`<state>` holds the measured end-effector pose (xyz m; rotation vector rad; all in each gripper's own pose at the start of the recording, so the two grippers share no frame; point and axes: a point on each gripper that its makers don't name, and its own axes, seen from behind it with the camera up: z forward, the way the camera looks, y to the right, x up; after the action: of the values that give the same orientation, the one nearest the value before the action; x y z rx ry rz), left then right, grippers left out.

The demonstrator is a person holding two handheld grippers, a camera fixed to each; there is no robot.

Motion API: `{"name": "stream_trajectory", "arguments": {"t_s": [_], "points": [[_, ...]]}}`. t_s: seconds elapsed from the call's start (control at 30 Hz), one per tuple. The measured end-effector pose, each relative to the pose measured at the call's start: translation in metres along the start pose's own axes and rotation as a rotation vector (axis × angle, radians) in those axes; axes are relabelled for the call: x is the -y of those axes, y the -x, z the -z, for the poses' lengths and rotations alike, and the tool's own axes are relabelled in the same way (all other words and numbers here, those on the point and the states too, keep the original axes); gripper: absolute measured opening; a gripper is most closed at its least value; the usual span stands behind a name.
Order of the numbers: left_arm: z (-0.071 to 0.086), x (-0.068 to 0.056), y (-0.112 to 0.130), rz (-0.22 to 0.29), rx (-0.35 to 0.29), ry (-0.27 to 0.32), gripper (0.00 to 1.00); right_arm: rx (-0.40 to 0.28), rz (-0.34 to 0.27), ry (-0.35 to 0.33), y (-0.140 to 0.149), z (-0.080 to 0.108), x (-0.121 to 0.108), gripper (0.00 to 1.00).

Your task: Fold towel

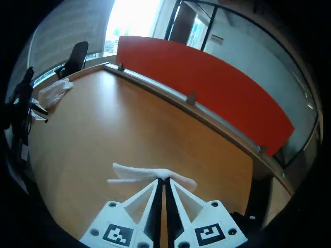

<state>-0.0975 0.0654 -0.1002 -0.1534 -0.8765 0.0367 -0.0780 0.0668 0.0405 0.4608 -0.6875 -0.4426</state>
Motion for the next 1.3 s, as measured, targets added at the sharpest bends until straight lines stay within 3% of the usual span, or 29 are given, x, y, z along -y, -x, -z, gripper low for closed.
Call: {"name": "stream_trajectory", "arguments": {"t_s": [0.67,1.3], "points": [[-0.001,-0.002,0.001,-0.002,0.009,-0.011,0.69,0.081,-0.024,0.046,0.025,-0.001,-0.071,0.05],[-0.001,-0.004,-0.002,0.000,0.011,-0.024,0.69,0.121,-0.061,0.087,0.033,-0.015,-0.107,0.05]]}}
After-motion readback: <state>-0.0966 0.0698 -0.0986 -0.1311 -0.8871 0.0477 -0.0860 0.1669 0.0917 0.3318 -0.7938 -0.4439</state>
